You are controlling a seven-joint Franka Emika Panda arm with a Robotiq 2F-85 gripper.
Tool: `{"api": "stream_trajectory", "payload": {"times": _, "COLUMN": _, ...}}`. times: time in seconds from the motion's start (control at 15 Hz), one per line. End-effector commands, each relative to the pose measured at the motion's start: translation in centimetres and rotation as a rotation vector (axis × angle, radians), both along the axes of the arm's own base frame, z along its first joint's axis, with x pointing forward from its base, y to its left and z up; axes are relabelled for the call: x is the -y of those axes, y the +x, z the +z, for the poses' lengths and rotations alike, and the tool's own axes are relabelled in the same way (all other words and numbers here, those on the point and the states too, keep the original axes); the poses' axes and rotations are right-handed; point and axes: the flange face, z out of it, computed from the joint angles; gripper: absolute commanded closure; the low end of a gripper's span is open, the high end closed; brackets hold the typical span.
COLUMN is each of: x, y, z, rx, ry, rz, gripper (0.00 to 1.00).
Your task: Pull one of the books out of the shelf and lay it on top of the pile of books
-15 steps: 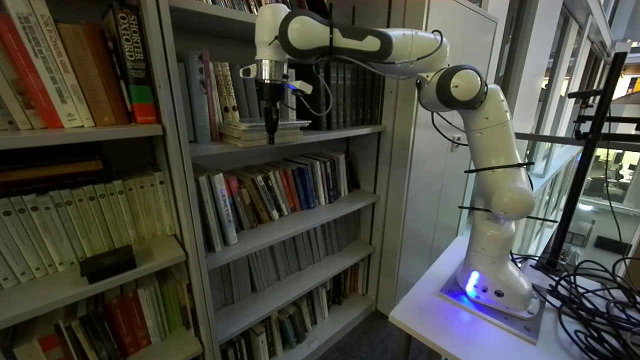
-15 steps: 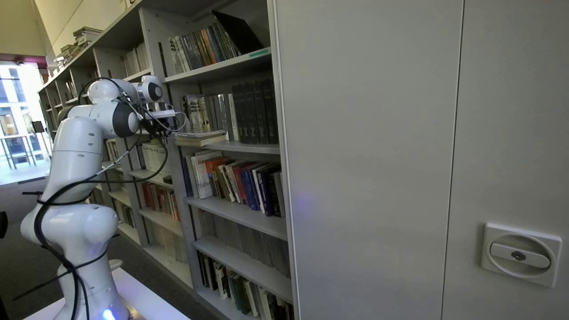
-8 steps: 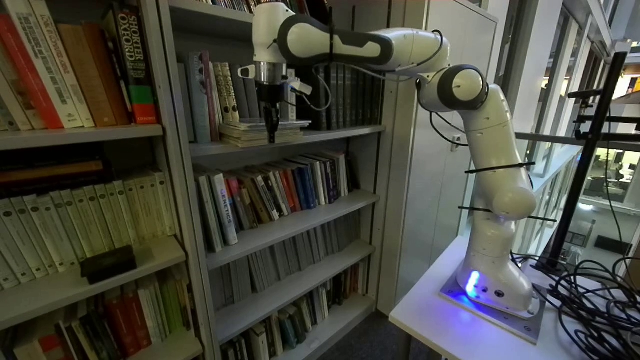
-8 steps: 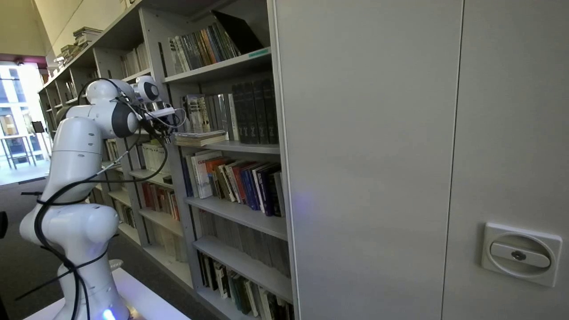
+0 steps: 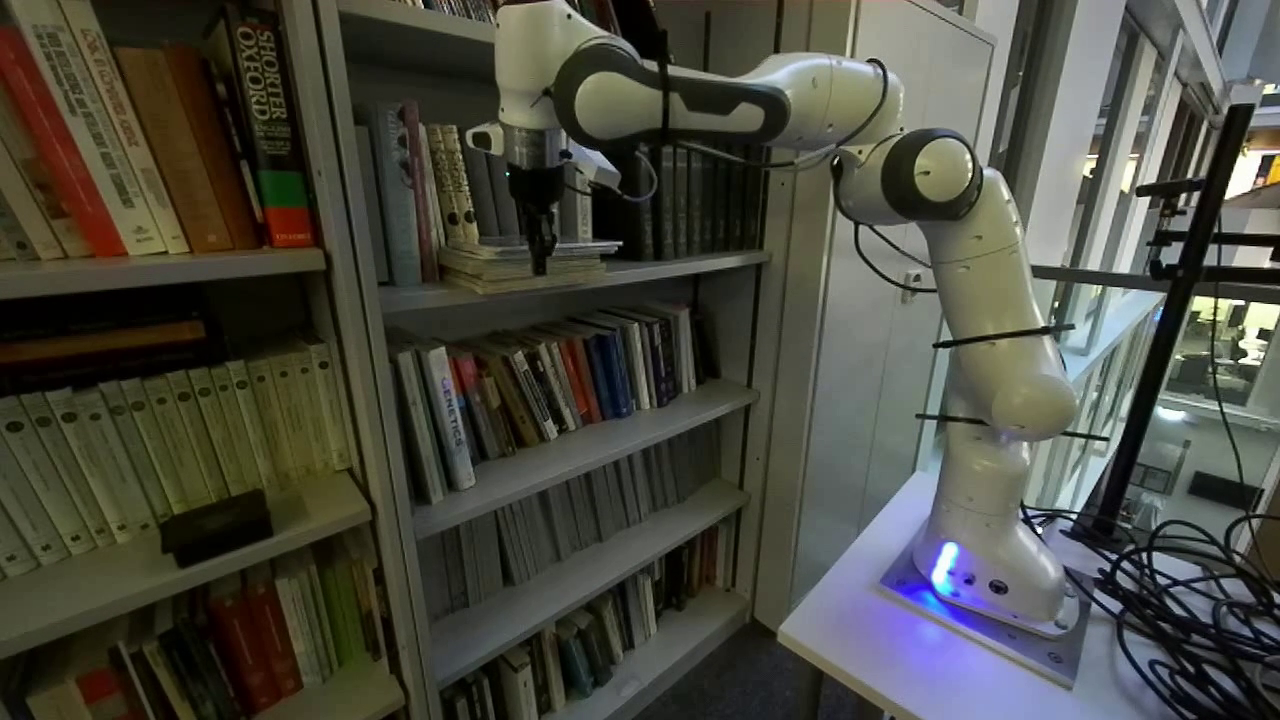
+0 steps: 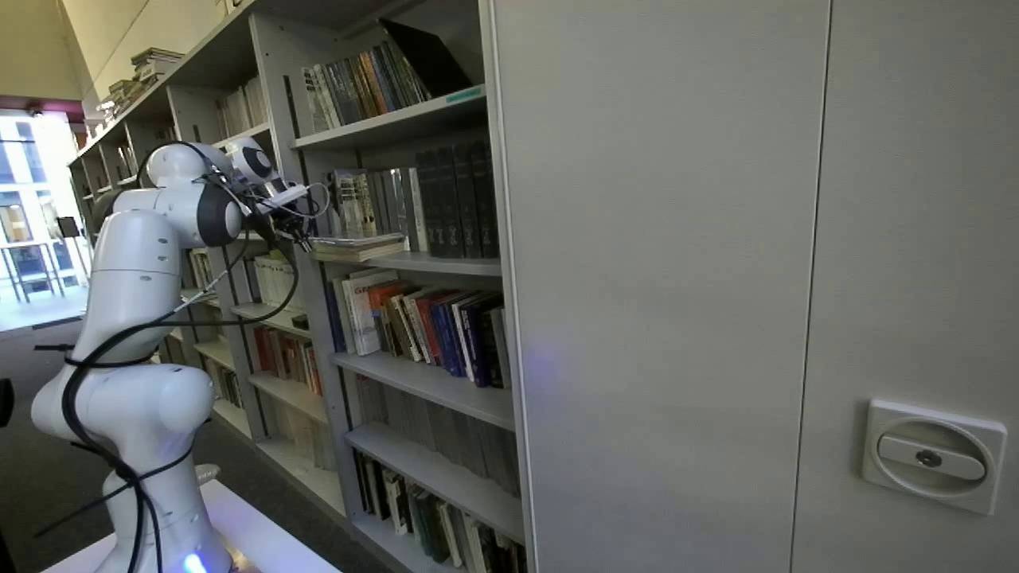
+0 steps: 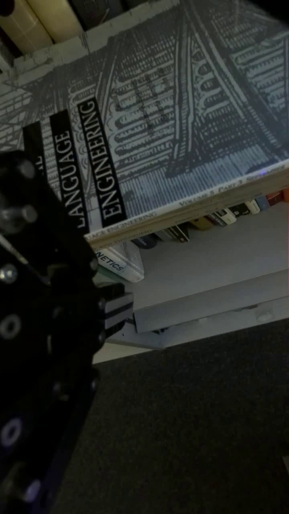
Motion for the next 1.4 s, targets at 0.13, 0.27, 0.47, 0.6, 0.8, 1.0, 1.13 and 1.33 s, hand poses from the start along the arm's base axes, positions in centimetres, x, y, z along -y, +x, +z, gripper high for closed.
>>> {"api": "stream_trajectory", "payload": {"times": 0.13, "x": -0.3, "y": 0.3, "z": 0.7, "rx": 0.113, "ry": -0.049, "rz": 0.044, "gripper": 1.0}}
{"api": "stream_trajectory", "payload": {"times": 0.27, "x": -0.5, "y": 0.6, "z": 0.9, "rx": 0.171, "ry": -0.064, "rz": 0.047, "gripper": 1.0}}
{"api": "stream_trajectory", "payload": {"times": 0.47, "x": -0.6, "y": 0.8, "z": 0.8, "rx": 0.214, "ry": -0.089, "rz": 0.061, "gripper": 1.0}}
{"api": "stream_trajectory", "payload": {"times": 0.6, "x": -0.5, "y": 0.9, "z": 0.7, "rx": 0.224, "ry": -0.095, "rz": 0.063, "gripper": 1.0}}
{"api": "stream_trajectory", "payload": {"times": 0.8, "x": -0.3, "y": 1.0, "z": 0.5, "rx": 0.218, "ry": -0.1, "rz": 0.065, "gripper": 1.0}}
{"api": "stream_trajectory", "payload": {"times": 1.0, "x": -0.1, "y": 1.1, "z": 0.4, "rx": 0.21, "ry": -0.103, "rz": 0.072, "gripper": 1.0}}
{"api": "stream_trajectory", "payload": {"times": 1.13, "x": -0.2, "y": 0.9, "z": 0.2, "rx": 0.186, "ry": -0.118, "rz": 0.111, "gripper": 1.0}}
{"api": "stream_trajectory", "payload": {"times": 1.33, "x": -0.6, "y": 0.0, "z": -0.4, "rx": 0.096, "ry": -0.133, "rz": 0.205, "gripper": 1.0}}
